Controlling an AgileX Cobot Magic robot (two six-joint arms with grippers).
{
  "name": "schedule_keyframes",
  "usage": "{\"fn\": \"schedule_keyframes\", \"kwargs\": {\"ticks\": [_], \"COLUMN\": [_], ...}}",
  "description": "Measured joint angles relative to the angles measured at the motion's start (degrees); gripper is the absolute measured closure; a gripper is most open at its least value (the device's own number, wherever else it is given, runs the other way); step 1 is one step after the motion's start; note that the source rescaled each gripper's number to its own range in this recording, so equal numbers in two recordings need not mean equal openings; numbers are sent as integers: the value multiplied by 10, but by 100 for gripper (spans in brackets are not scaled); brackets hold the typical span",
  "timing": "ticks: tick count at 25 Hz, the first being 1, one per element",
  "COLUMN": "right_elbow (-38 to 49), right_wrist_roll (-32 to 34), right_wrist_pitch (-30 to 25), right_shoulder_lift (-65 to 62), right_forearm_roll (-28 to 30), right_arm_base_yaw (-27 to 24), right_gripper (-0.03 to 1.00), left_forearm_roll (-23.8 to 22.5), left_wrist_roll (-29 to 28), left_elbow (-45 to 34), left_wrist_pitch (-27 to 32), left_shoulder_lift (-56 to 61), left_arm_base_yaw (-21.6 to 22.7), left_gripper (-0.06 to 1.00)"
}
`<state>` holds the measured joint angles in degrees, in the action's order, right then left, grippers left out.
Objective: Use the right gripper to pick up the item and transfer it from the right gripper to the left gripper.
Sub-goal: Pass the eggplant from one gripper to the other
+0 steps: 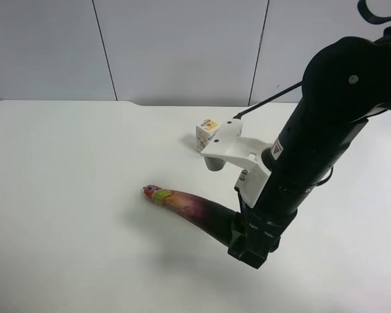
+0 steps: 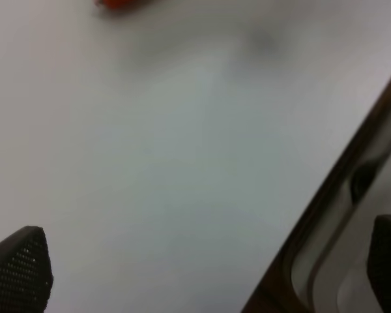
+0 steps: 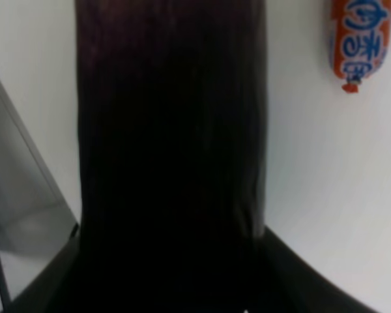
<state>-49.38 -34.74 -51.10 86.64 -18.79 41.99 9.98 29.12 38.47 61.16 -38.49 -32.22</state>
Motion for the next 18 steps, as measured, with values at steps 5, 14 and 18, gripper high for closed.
{"fn": "schedule_keyframes", "kwargs": {"ticks": [5,14,18], "right_elbow": [0,0,0], "right_wrist_roll": [-22,-64,-86], "right_wrist_pitch": [-15,-28,-29], "right_shoulder_lift": [0,0,0], "right_forearm_roll": [-18,-47,-54], "right_arm_base_yaw": [0,0,0], "right_gripper": [97,97,97], "left_forearm_roll": [-4,-56,-63], "left_wrist_roll": [0,0,0], "left_elbow": [22,99,120], "left_wrist_pitch": [-24,-42,-46], "left_shoulder_lift": [-77,-197,-232], "left_arm_base_yaw": [-45,-122,-151], "left_gripper": [0,0,0]}}
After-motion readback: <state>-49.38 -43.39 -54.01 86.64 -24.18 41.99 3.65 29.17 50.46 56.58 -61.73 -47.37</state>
